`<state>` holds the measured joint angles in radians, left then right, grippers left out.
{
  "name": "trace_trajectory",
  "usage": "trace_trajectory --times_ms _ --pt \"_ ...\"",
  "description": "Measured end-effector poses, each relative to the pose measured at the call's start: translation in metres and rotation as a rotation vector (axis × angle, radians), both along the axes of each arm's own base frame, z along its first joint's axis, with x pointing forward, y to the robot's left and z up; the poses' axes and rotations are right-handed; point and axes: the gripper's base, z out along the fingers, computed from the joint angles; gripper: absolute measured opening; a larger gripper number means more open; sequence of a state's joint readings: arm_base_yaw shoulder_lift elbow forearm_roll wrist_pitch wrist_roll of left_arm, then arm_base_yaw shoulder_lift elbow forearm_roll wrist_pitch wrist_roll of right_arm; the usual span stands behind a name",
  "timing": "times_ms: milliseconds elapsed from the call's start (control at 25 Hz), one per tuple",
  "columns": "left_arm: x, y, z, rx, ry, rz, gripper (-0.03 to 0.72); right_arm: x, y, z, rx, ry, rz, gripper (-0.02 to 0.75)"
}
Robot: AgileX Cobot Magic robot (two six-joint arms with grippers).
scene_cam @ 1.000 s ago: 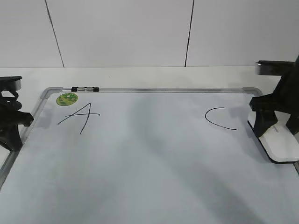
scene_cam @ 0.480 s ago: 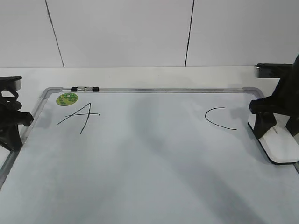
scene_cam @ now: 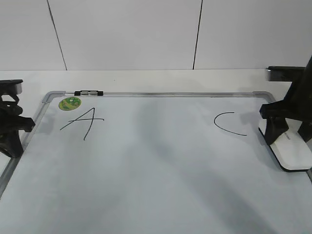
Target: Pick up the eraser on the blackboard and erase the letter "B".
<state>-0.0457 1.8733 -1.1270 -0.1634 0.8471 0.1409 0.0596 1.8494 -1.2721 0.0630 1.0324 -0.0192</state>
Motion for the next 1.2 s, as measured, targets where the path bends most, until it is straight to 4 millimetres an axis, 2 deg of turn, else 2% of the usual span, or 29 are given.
trace_trajectory --times_ms 840,1080,1200 --pt "0.0 0.0 0.0 0.0 0.0 0.0 0.02 0.0002 -0.0002 0.0 -0.002 -0.002 0.0 0.562" --pt "0.0 0.0 0.0 0.0 0.0 0.0 0.02 0.0002 -0.0002 0.0 -0.002 -0.002 0.0 0.637" --pt "0.0 0.0 0.0 0.0 0.0 0.0 0.02 0.0 -0.0002 0.0 -0.002 0.0 -0.002 0.651"
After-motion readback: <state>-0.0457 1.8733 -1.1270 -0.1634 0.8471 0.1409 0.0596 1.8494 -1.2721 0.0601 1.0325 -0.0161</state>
